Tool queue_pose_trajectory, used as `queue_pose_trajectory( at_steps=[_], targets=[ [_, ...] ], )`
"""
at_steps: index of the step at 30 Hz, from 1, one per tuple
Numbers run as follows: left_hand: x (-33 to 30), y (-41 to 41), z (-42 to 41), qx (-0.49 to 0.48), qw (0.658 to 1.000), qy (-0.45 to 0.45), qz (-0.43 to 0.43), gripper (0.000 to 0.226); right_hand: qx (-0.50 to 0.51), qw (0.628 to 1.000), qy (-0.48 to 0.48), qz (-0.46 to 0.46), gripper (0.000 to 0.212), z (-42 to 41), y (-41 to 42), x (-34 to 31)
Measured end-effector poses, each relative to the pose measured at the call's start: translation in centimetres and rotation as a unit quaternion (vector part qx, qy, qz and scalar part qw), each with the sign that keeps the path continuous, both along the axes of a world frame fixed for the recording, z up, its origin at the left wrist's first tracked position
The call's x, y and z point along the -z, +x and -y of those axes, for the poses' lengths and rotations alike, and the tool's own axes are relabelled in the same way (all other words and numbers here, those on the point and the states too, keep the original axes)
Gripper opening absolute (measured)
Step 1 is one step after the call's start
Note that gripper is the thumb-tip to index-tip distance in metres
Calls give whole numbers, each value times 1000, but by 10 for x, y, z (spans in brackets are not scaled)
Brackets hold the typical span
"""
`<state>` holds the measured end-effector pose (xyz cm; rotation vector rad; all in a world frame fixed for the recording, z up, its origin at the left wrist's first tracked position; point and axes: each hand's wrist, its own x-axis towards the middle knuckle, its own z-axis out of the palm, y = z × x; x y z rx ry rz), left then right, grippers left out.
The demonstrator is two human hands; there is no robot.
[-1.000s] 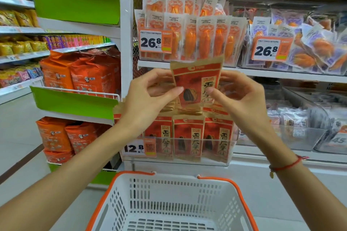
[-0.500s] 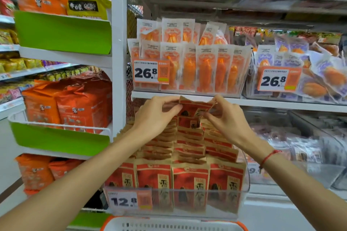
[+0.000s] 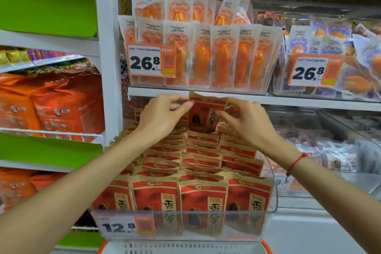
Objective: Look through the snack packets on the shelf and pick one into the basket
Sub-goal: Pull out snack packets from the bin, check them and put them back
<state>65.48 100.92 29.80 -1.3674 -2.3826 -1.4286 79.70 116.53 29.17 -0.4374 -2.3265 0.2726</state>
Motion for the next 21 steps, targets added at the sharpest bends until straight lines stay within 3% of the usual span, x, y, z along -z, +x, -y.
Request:
queue_pose_trajectory(
  at_steps=[6, 9, 12, 17, 21],
  targets=[
    [15, -13, -4, 9, 992, -118, -45, 34, 36, 995, 6, 89, 24, 3, -7, 10],
    [22, -21, -8, -5, 982, -155, -105, 34, 20, 999, 29, 31, 21, 10, -9, 10],
    [22, -25, -15, -2, 978, -167, -125, 31, 23, 996, 77, 33, 16, 13, -10, 8],
    [24, -24, -18, -28, 983, -105, -148, 27, 45, 991, 70, 102, 21, 6, -18, 11],
    [22, -22, -20, -45, 974, -113, -193, 24, 51, 988, 86, 118, 21, 2, -28, 10]
  ],
)
